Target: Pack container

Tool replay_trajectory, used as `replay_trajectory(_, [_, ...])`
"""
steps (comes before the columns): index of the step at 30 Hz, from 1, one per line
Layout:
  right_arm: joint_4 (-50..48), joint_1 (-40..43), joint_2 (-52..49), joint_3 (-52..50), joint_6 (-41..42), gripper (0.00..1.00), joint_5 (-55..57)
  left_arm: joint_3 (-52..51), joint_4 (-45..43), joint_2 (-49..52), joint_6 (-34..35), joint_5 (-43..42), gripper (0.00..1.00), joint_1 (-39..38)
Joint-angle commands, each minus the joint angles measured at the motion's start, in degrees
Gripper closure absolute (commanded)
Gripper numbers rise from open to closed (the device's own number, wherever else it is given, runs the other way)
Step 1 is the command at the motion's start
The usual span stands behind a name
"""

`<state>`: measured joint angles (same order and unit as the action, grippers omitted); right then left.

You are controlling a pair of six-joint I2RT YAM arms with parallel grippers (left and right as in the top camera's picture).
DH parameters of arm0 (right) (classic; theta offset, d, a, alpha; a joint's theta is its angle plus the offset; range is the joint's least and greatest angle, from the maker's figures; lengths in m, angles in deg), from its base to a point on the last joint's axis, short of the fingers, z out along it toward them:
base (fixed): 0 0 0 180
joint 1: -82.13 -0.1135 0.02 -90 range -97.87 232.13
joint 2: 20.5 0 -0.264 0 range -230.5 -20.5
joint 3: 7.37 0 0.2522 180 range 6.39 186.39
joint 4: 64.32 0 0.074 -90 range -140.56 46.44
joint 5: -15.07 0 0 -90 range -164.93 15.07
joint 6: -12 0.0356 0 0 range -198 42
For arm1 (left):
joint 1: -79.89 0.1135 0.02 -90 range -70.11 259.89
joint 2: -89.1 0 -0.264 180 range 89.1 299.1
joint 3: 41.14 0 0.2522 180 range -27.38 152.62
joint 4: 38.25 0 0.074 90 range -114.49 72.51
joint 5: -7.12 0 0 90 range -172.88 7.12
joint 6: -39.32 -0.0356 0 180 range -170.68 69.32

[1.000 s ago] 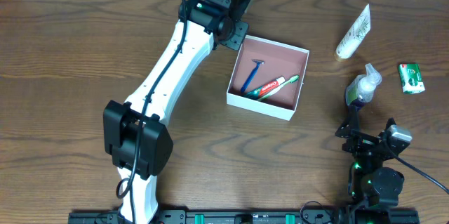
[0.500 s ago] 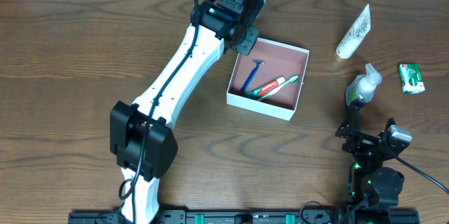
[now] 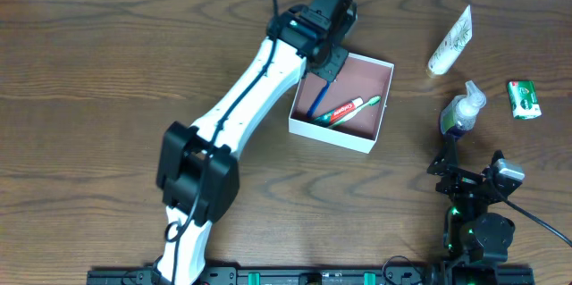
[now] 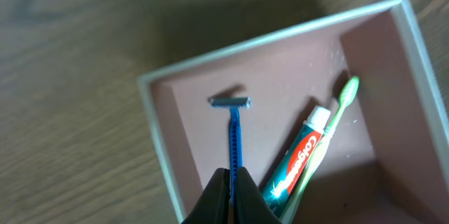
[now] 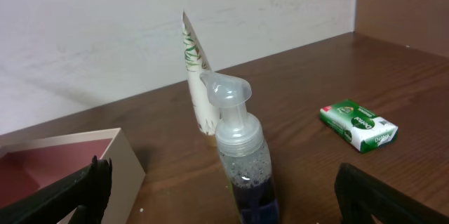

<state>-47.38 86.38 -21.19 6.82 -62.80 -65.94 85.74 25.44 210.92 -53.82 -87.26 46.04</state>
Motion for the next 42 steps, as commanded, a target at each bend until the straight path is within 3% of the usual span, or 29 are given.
replay_trajectory(1, [0.2, -0.9, 0.3, -0.1, -0.9, 0.01, 0.4, -0.8, 0.6, 3.7, 0.5, -0.4, 0.94, -0.6])
replay_trajectory(42, [0.2, -0.9, 0.3, -0.1, -0.9, 0.01, 0.4, -0.9, -0.5, 15.1, 0.7, 3.8, 0.94, -0.7])
